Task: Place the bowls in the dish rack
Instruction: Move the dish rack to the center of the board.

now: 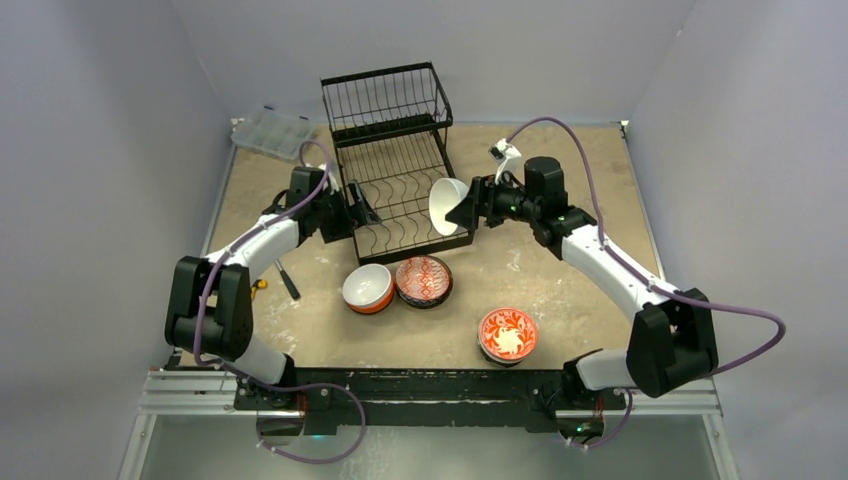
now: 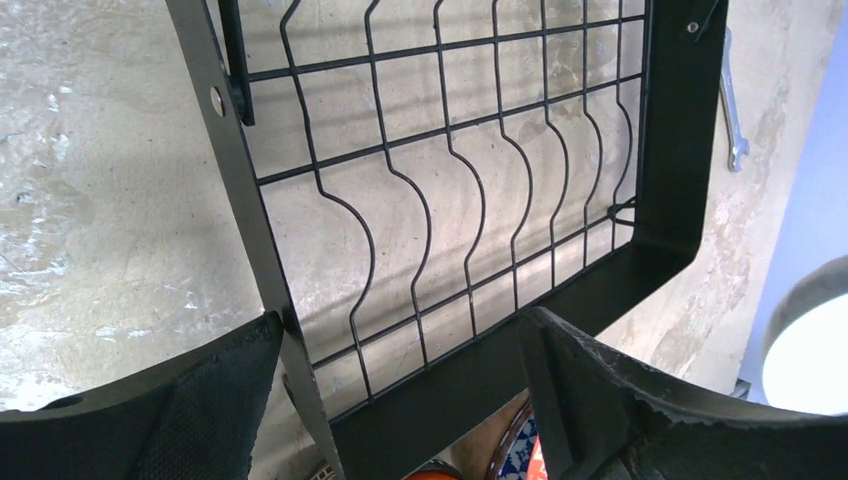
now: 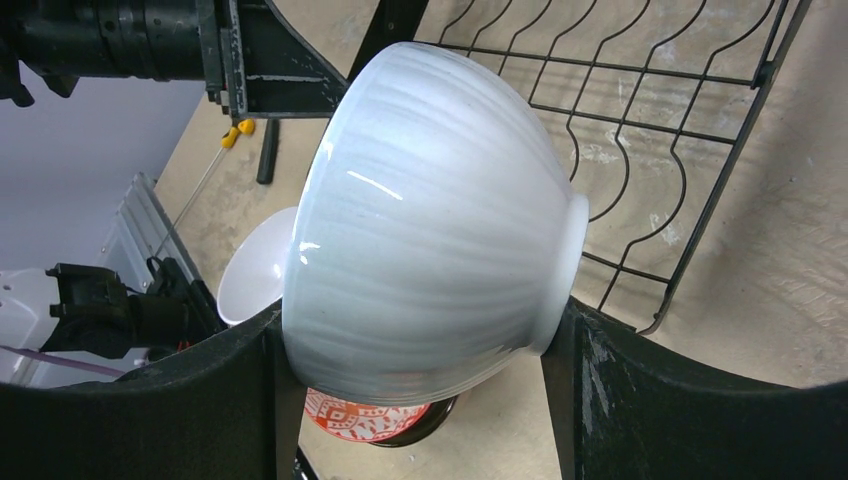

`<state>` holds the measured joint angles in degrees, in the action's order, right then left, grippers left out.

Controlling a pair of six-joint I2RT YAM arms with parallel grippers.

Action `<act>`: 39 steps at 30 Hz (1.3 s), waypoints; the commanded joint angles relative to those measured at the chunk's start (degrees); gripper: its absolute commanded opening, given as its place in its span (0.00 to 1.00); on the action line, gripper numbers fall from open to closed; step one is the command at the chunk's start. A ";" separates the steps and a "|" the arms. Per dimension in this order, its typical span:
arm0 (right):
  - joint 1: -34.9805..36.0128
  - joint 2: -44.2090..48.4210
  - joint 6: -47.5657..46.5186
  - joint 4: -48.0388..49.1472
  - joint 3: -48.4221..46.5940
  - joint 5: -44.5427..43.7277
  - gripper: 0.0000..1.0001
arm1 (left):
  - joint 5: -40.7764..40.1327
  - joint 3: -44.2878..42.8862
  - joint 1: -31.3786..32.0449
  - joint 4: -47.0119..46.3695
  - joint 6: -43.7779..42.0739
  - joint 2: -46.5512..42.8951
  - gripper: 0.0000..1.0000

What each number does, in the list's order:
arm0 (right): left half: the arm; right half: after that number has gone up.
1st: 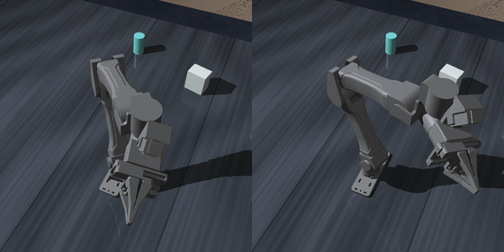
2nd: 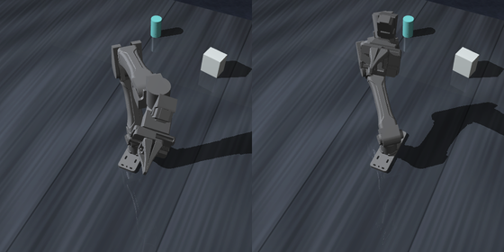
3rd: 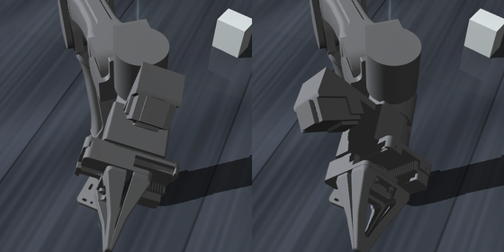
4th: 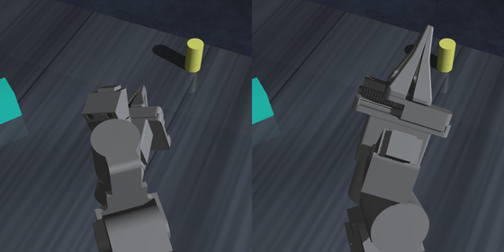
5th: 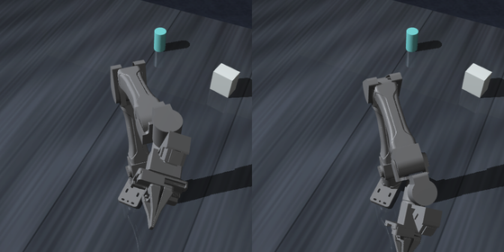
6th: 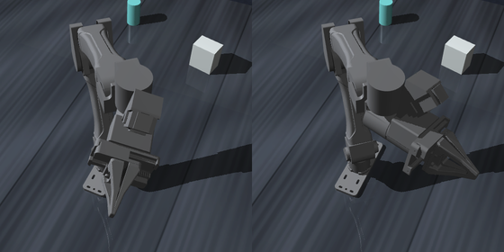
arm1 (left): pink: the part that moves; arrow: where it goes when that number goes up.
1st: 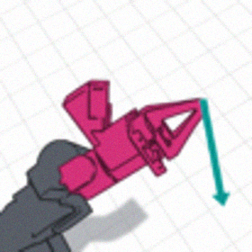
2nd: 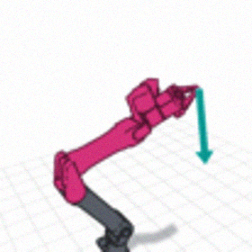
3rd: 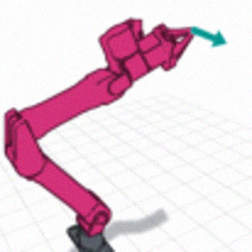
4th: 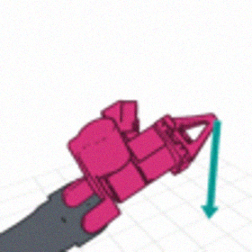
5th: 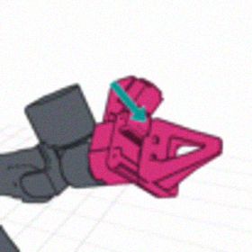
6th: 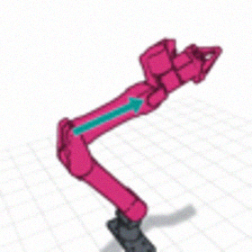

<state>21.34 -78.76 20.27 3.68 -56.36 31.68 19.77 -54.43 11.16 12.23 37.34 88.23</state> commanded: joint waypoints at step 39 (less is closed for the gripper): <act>0.01 2.40 -6.79 -1.35 -6.11 -4.59 0.00 | -0.72 1.99 3.80 -3.55 1.42 -2.81 0.77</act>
<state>21.37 -78.26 16.01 0.25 -58.26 28.88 19.33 -52.23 18.02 13.52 38.28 89.80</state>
